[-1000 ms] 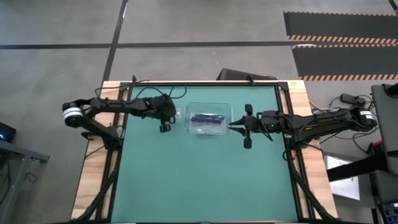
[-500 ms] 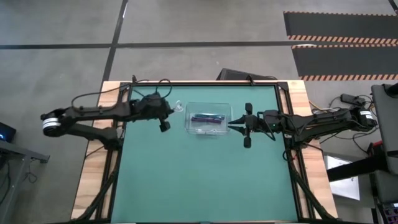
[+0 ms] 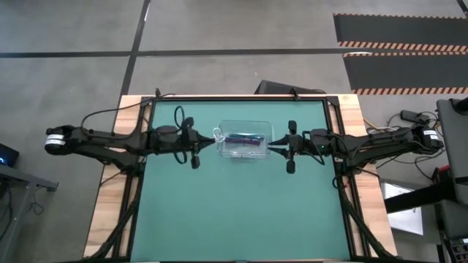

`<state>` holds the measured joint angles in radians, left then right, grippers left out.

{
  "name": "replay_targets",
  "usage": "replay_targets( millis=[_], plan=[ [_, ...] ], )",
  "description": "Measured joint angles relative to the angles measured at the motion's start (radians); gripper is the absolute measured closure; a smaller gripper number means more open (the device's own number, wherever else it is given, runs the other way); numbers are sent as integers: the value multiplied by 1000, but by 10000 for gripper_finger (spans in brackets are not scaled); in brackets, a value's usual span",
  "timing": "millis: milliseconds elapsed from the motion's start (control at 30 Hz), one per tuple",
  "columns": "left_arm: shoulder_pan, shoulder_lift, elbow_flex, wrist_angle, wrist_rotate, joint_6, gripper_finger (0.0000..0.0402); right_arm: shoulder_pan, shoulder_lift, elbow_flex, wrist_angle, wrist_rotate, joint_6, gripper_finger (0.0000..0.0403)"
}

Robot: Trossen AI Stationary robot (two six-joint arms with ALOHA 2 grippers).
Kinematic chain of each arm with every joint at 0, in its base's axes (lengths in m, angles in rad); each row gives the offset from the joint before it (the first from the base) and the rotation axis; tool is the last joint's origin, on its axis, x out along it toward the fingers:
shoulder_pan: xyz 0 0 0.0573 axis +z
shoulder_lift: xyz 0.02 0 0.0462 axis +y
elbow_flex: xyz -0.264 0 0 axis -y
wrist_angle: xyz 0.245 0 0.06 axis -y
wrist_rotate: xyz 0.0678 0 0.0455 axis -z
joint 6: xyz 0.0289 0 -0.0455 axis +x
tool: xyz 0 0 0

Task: Pick and place USB-C Cables
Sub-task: Put the white charger cable into the transparent container

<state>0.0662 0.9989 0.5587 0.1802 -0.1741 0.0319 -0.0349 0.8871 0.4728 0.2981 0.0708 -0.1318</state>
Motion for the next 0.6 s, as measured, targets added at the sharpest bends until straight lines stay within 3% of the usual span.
replay_targets(
  millis=[133,367,600],
  plan=[
    [-50,18,-2,121,-26,-4,401,0,0,-1,1,0,0,344],
    [-54,45,-2,321,-243,-44,401,0,0,-2,22,0,-2,344],
    [-48,48,-2,319,-262,-52,401,0,0,-4,22,0,0,344]
  ],
)
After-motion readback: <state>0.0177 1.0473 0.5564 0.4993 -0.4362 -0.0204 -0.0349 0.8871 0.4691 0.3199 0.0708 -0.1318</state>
